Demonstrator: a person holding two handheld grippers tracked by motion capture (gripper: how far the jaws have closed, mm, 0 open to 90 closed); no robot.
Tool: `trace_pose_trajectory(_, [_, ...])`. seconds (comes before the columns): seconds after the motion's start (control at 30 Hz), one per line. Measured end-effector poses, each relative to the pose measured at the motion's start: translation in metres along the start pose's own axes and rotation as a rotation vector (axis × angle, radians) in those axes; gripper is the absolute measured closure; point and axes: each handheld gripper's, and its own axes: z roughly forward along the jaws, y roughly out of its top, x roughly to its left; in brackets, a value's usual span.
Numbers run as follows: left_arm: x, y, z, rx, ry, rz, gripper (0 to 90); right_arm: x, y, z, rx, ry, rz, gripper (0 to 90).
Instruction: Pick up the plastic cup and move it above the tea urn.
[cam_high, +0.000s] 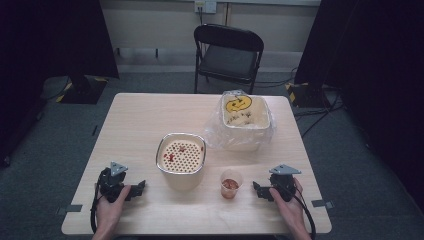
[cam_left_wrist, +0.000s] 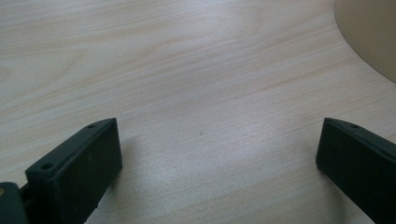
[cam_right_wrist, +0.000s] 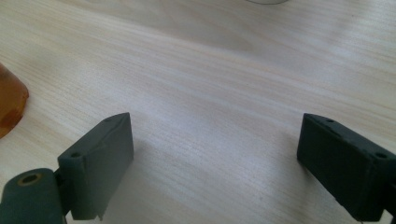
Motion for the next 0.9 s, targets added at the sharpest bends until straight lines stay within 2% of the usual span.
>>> trace_pose_trajectory(0.3, [0.000, 0.000, 0.000, 0.000, 0.000, 0.000, 0.0, 0.001, 0.000, 0.000, -0.002, -0.010, 0.007, 10.3])
trace_pose_trajectory(0.4, [0.000, 0.000, 0.000, 0.000, 0.000, 0.000, 0.0, 0.004, 0.001, -0.003, 0.011, -0.017, 0.011, 14.3])
trace_pose_trajectory(0.47, [0.000, 0.000, 0.000, 0.000, 0.000, 0.000, 0.0, 0.008, 0.001, -0.005, 0.015, 0.017, 0.014, 13.8])
trace_pose_trajectory(0.5, [0.000, 0.000, 0.000, 0.000, 0.000, 0.000, 0.0, 0.008, 0.001, -0.005, 0.015, 0.017, 0.014, 13.8])
trace_pose_trajectory(0.57, [0.000, 0.000, 0.000, 0.000, 0.000, 0.000, 0.0, 0.010, 0.000, -0.009, 0.002, 0.066, 0.021, 14.2])
trace_pose_trajectory(0.6, [0.000, 0.000, 0.000, 0.000, -0.001, 0.000, 0.0, 0.014, 0.002, -0.012, -0.007, 0.088, 0.006, 14.6])
trace_pose_trajectory(0.77, [0.000, 0.000, 0.000, 0.000, 0.000, 0.000, 0.0, 0.024, 0.003, -0.016, -0.002, 0.127, -0.030, 16.2])
trace_pose_trajectory(0.87, [0.000, 0.000, 0.000, 0.000, 0.000, 0.000, 0.0, 0.036, 0.002, -0.020, -0.017, 0.193, -0.062, 16.5])
trace_pose_trajectory(0.9, [0.000, 0.000, 0.000, 0.000, 0.000, 0.000, 0.0, 0.036, 0.002, -0.020, -0.017, 0.193, -0.062, 16.5])
